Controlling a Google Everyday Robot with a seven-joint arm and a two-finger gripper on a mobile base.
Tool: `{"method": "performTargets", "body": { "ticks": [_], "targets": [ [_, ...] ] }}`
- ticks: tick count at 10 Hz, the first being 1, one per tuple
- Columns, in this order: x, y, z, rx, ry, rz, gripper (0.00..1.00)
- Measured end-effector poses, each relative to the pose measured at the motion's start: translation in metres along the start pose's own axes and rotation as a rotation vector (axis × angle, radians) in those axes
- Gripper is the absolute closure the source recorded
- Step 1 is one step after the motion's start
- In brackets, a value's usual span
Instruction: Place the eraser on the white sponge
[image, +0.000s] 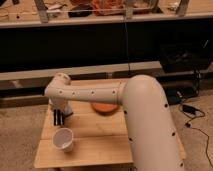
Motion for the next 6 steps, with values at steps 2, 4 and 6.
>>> {"method": "performTargets", "body": {
  "ticks": [2,4,6],
  "targets": [
    [-0.0005,0.0002,-0.0002,0.007,-0.004,-0.003,0.99],
    [-0.0019,0.0000,-0.0006,0.020,-0.012,-0.009,0.99],
    [-0.0011,0.0022,-0.0014,0.028,-0.016,-0.009,0.99]
  ]
}}
